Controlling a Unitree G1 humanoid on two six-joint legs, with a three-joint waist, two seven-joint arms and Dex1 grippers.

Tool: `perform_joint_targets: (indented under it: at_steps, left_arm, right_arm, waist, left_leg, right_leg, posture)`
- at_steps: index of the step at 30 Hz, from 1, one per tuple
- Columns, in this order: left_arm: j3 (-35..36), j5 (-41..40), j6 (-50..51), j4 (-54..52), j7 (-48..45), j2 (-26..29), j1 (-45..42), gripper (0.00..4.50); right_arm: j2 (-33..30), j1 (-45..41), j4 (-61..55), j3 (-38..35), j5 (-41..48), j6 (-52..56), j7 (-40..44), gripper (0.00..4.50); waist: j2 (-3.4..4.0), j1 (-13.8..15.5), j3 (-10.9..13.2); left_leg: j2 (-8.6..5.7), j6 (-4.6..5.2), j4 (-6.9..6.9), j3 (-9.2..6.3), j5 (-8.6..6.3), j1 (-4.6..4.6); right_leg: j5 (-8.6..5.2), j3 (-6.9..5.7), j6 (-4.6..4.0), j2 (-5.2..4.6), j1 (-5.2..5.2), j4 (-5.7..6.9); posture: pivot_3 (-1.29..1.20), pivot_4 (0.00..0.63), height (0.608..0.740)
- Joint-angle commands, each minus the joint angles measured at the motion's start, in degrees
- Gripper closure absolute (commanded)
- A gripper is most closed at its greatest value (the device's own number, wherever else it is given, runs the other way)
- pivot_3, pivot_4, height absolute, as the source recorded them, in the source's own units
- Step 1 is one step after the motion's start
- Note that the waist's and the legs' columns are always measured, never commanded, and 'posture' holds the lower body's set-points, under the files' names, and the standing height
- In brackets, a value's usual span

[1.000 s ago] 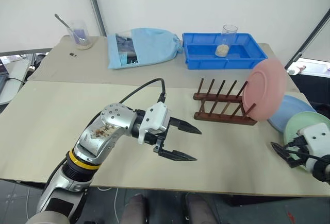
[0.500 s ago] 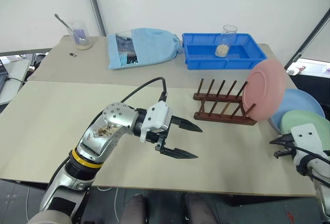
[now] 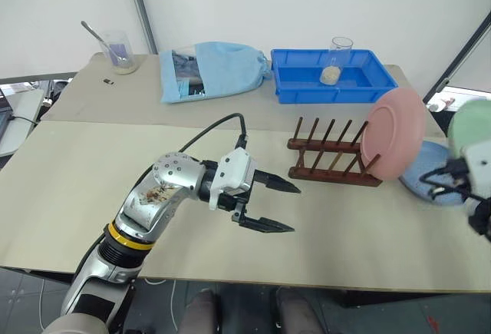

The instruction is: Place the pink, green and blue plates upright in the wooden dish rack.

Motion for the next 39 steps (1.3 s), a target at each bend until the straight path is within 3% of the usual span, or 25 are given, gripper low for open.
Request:
perform_joint_targets:
  at_steps: [1, 4, 8, 11, 17, 24, 30, 39]
  left_arm:
    - [3.50, -1.86, 1.40, -0.46, 1.58, 0.93, -0.36, 1.06]
    - [4.61, -1.79, 2.00, -0.80, 2.37, 2.18, 0.41, 1.06]
    - [5.72, -2.07, 2.80, -1.93, 3.50, 3.77, 1.83, 1.06]
    - [6.42, -2.28, 3.22, -2.45, 4.14, 4.75, 2.65, 1.06]
    - [8.21, -4.89, 6.05, -4.02, 4.62, 6.22, 3.19, 1.06]
    - [8.50, -5.26, 6.50, -3.53, 4.64, 6.15, 2.30, 1.06]
    - [8.56, -5.05, 6.37, -3.15, 4.67, 5.90, 2.01, 1.06]
    - [8.44, -4.77, 6.05, -2.41, 4.53, 5.50, 1.19, 1.06]
  right_arm:
    - [-6.45, -14.06, 5.92, -1.75, 4.21, -10.68, 4.29, 4.46]
    - [-5.22, -26.74, 10.60, 0.88, 13.13, -12.72, 8.83, 4.46]
    - [3.55, -39.63, 13.23, -0.97, 31.42, -0.25, 8.10, 4.46]
    - [9.18, -43.10, 14.43, -4.97, 44.61, 9.28, 3.50, 4.46]
    - [13.31, -37.31, 16.28, -12.53, 67.57, 18.00, -9.20, 4.46]
    - [12.11, -26.57, 17.96, -10.48, 91.26, 10.51, -26.19, 4.46]
    - [9.48, -20.24, 16.37, -6.79, 97.32, 3.45, -31.54, 4.46]
    - [7.07, -16.40, 17.56, -2.54, 95.96, -2.35, -30.83, 4.46]
  waist:
    - [0.15, -0.07, 0.10]
    - [0.05, 0.17, 0.12]
    - [0.01, 0.20, 0.14]
    - [0.02, 0.43, 0.14]
    - [0.02, 1.19, 0.15]
    - [0.02, 0.46, 0.15]
    - [0.02, 0.02, 0.15]
    - [0.02, 0.29, 0.15]
  left_leg:
    - [-0.01, 0.00, 0.00, 0.08, 0.00, -0.01]
    - [0.14, 0.02, -0.13, -0.18, -0.01, 0.01]
    - [0.18, 0.11, -0.21, -0.26, -0.06, -0.06]
    - [0.18, 0.16, -0.21, -0.27, -0.09, -0.11]
    - [0.01, 0.16, -0.16, -0.31, -0.09, -0.27]
    - [-0.05, 0.16, -0.13, -0.29, -0.08, -0.24]
    - [0.02, 0.17, -0.13, -0.28, -0.07, -0.12]
    - [0.02, 0.17, -0.13, -0.28, -0.07, -0.15]
  right_leg:
    - [0.03, 0.06, 0.02, -0.02, -0.07, 0.00]
    - [-0.08, -0.12, -0.16, 0.21, -0.01, -0.02]
    - [0.08, -0.13, 0.10, 0.28, -0.05, 0.01]
    - [0.11, -0.17, 0.03, 0.24, -0.06, 0.00]
    - [0.23, -0.26, -0.13, -0.01, -0.07, -0.06]
    - [0.06, -0.20, 0.18, 0.00, -0.04, -0.04]
    - [-0.02, -0.14, 0.06, 0.08, 0.04, -0.02]
    - [-0.02, -0.12, 0.06, 0.09, 0.04, -0.08]
  posture:
    - [0.00, 0.150, 0.696]
    - [0.00, 0.150, 0.696]
    - [0.00, 0.150, 0.696]
    - [0.00, 0.150, 0.696]
    - [0.00, 0.150, 0.696]
    - [0.00, 0.150, 0.696]
    - [0.00, 0.150, 0.696]
    - [0.00, 0.150, 0.696]
